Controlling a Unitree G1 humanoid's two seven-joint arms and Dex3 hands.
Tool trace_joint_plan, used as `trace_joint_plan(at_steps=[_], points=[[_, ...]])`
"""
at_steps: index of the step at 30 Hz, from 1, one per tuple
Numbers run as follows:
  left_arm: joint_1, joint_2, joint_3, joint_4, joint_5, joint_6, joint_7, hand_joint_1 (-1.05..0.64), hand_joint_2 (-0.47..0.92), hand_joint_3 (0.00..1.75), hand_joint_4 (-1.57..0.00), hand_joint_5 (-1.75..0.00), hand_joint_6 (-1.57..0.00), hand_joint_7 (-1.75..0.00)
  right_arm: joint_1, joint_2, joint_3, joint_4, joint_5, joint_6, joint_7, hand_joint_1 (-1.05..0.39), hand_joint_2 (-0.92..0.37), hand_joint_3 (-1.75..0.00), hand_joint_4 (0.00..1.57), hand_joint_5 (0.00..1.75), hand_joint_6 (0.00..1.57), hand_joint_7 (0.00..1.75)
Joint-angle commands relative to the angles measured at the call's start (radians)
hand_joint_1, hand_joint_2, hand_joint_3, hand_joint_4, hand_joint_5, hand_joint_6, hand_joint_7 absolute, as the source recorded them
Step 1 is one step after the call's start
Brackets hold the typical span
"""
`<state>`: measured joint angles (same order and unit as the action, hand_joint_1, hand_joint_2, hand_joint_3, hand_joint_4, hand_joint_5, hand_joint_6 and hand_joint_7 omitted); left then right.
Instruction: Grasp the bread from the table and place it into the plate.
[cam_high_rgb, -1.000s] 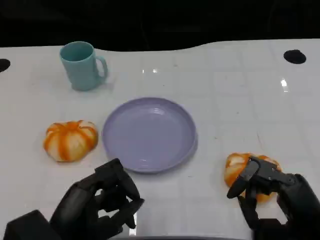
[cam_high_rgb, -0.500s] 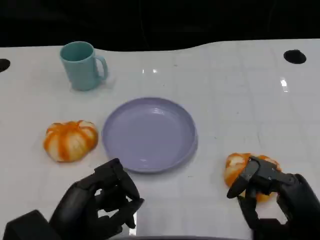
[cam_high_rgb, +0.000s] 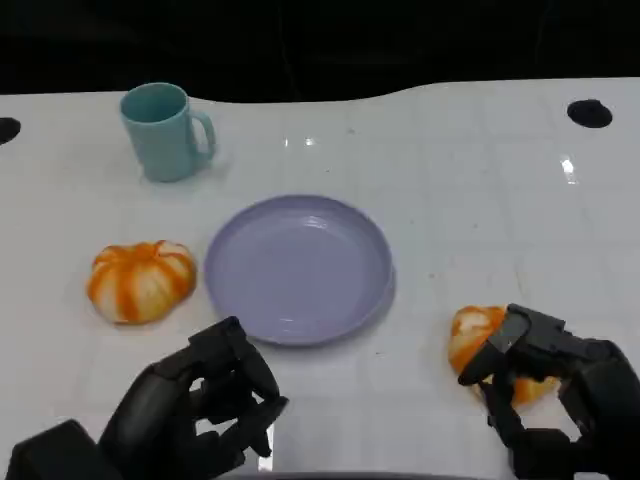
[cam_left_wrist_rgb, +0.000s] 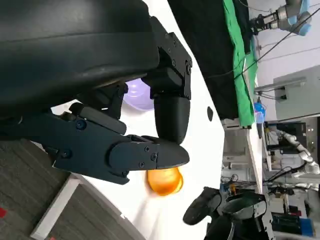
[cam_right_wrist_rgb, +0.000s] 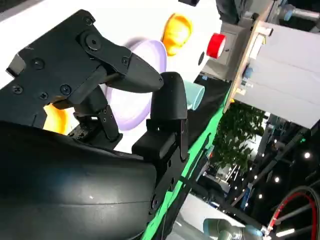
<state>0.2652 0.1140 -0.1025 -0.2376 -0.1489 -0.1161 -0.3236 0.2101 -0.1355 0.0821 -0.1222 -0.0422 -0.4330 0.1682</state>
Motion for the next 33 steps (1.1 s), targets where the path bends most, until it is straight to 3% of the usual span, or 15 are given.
trace_joint_plan(at_steps=[1,6,8,10,11,13,16,22,28,33], points=[[0.001,0.01,0.01,-0.006,-0.001,0.0,0.004,-0.55,0.92,0.39,-0.7,-1.75,-0.49,-1.75,-0.01,-0.051,-0.023,-0.065,-0.013,0.078,0.024,-0.25,-0.45,-1.06,0.56,1.4,0.56,1.06],[0.0,0.008,0.012,0.001,0.0,-0.009,0.003,-0.55,0.92,0.39,-0.7,-1.75,-0.48,-1.75,-0.026,-0.165,-0.033,-0.189,-0.144,0.212,0.076,-0.34,-0.46,-0.93,0.35,1.24,0.37,0.84],[0.001,0.008,0.013,0.002,-0.003,-0.009,0.002,-0.55,0.92,0.39,-0.7,-1.75,-0.48,-1.75,-0.028,-0.189,-0.033,-0.22,-0.179,0.244,0.086,-0.36,-0.53,-0.76,0.29,1.14,0.37,0.69],[0.001,0.008,0.013,0.002,-0.004,-0.009,0.002,-0.55,0.92,0.39,-0.7,-1.75,-0.48,-1.75,-0.027,-0.193,-0.032,-0.232,-0.184,0.259,0.086,-0.37,-0.55,-0.72,0.28,1.12,0.38,0.64],[0.001,0.008,0.013,0.001,-0.005,-0.006,0.001,-0.55,0.92,0.39,-0.7,-1.75,-0.48,-1.75,-0.03,-0.222,-0.035,-0.265,-0.233,0.292,0.101,-0.37,-0.56,-0.71,0.28,1.12,0.38,0.63],[0.001,0.011,0.012,-0.002,-0.001,-0.003,0.002,-0.54,0.92,0.39,-0.7,-1.75,-0.48,-1.74,-0.034,-0.272,-0.045,-0.321,-0.314,0.343,0.132,-0.36,-0.7,-0.32,0.16,0.95,0.4,0.36],[0.002,0.011,0.01,-0.002,0.007,-0.004,0.005,-0.54,0.92,0.39,-0.7,-1.75,-0.48,-1.74,-0.036,-0.315,-0.053,-0.368,-0.376,0.378,0.162,-0.35,-0.79,-0.07,0.1,0.77,0.42,0.16],[0.001,0.009,0.004,-0.003,0.01,-0.002,0.006,-0.54,0.92,0.4,-0.7,-1.75,-0.48,-1.75,-0.049,-0.387,-0.044,-0.44,-0.478,0.426,0.233,-0.37,-0.77,0.0,0.0,0.56,0.29,0.02],[-0.002,0.006,-0.003,-0.003,0.018,0.0,0.011,-0.55,0.92,0.4,-0.7,-1.75,-0.47,-1.75,-0.075,-0.399,-0.004,-0.466,-0.59,0.466,0.278,-0.36,-0.74,0.0,0.0,0.51,0.29,0.02],[-0.001,-0.002,-0.006,-0.004,0.019,0.004,0.014,-0.55,0.92,0.4,-0.7,-1.75,-0.47,-1.75,-0.125,-0.388,0.051,-0.411,-0.682,0.473,0.273,-0.37,-0.74,0.0,0.01,0.52,0.33,0.03]])
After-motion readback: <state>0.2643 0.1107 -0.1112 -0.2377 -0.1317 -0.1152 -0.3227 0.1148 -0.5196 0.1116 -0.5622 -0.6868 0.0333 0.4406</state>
